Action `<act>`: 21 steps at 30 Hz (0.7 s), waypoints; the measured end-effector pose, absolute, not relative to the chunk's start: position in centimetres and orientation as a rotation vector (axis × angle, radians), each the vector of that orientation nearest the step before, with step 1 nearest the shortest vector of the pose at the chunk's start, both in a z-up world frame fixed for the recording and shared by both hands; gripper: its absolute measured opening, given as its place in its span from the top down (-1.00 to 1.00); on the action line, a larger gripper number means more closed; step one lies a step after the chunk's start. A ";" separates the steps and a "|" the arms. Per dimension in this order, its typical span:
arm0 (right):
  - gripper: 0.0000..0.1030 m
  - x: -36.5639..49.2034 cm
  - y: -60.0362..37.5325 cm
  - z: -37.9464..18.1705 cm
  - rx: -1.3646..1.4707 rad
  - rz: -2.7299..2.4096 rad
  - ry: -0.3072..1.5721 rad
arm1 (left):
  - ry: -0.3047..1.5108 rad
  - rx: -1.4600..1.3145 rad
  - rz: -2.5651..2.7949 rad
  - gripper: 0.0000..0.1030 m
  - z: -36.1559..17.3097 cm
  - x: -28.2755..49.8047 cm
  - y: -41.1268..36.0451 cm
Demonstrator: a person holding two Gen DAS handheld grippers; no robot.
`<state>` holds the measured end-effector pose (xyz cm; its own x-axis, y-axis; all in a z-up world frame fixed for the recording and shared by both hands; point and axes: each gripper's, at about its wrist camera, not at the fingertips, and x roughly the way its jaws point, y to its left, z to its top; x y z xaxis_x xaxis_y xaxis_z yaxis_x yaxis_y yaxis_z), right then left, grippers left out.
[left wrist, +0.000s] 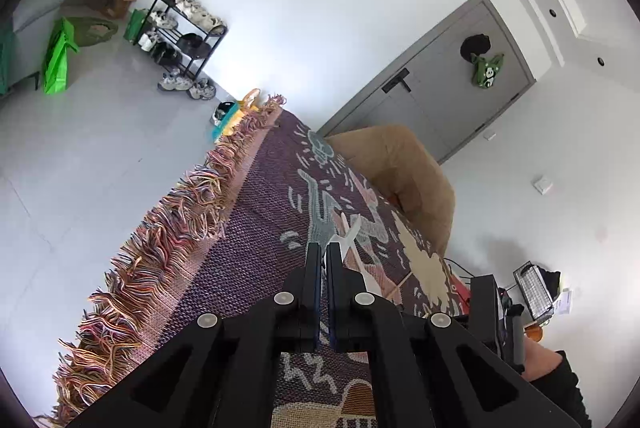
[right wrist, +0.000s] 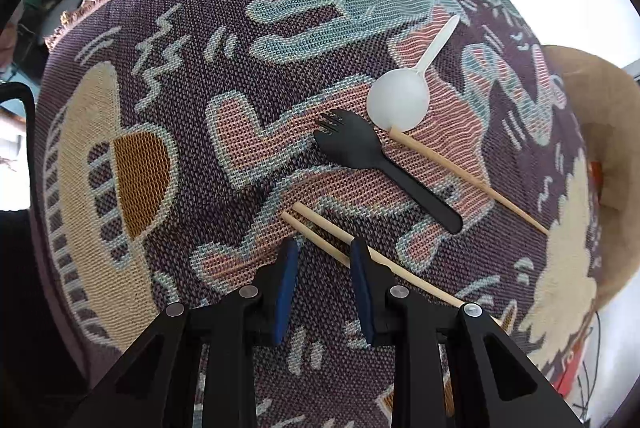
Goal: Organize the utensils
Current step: 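Lower the right gripper onto a wooden chopstick and close on it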
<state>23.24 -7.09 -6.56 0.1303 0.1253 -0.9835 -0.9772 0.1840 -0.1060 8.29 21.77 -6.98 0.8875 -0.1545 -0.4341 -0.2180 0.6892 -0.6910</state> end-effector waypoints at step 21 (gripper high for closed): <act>0.84 21.5 -0.3 -7.8 -1.526 1.195 1.149 | 0.466 -0.833 0.081 0.97 -7.0 6.9 23.8</act>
<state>21.55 -0.27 -7.81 0.1175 -0.1514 -0.9815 -0.9748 -0.2063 -0.0848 6.94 23.81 -7.04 0.8966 -0.1106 -0.4288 -0.2484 0.6760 -0.6938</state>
